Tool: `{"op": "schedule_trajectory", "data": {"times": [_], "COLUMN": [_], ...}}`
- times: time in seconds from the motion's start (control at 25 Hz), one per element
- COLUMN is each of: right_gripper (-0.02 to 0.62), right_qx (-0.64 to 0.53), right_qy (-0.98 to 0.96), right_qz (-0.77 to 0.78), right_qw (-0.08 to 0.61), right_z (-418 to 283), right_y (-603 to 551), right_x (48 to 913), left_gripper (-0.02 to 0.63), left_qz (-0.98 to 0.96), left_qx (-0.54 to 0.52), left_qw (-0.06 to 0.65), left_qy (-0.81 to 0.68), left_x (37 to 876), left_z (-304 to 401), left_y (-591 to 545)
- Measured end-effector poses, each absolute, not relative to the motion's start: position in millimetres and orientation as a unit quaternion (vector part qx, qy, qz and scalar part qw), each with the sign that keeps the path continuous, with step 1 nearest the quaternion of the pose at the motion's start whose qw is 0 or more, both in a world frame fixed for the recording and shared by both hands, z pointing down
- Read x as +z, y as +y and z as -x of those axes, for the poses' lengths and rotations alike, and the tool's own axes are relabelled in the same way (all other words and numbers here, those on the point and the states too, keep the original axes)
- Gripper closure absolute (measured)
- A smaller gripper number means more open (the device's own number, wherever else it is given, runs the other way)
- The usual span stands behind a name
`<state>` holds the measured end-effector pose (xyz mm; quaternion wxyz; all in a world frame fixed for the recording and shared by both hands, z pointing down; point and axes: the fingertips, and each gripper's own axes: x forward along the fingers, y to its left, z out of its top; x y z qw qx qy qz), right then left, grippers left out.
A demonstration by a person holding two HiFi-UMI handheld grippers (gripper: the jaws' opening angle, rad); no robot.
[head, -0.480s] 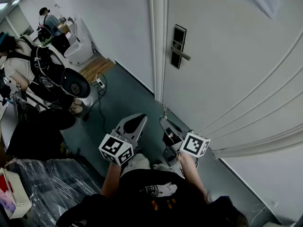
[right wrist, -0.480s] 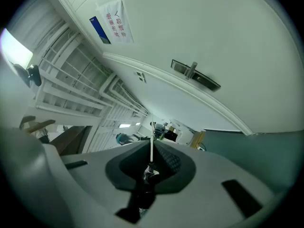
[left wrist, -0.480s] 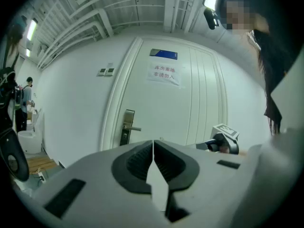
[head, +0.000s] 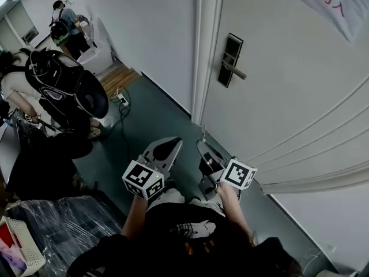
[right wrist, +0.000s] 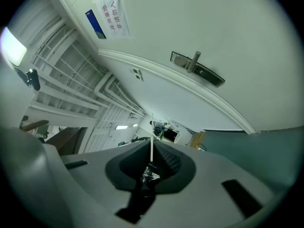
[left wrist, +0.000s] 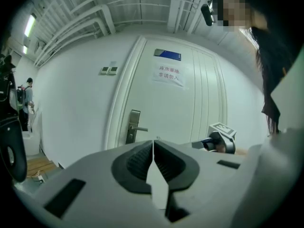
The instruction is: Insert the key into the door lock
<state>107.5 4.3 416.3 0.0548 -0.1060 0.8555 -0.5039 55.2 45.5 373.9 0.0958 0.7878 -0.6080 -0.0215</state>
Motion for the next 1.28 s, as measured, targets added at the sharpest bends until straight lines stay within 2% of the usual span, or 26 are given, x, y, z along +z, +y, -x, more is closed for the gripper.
{"op": "schedule_trajectory", "data": {"times": [0.6,1.28], "right_gripper": [0.574,0.574], "right_qx": [-0.496,-0.500], "right_qy": [0.855,0.834], "right_qz": [0.139,0.217], "right_qw": [0.064,0.088], "right_z": [-15.1,-24.8], "right_y": [7.7,-30.7], "right_x": [414.7,427.9], "left_gripper": [0.592,0.592], "left_qz": [-0.811,-0.850], "left_qx": [-0.030,-0.032], "left_qw": [0.094,0.116], "left_qy": [-0.576,-0.512], "left_x": [373.0,390.7], "left_z": [43.0,40.1], "left_y": [49.5,16.6]}}
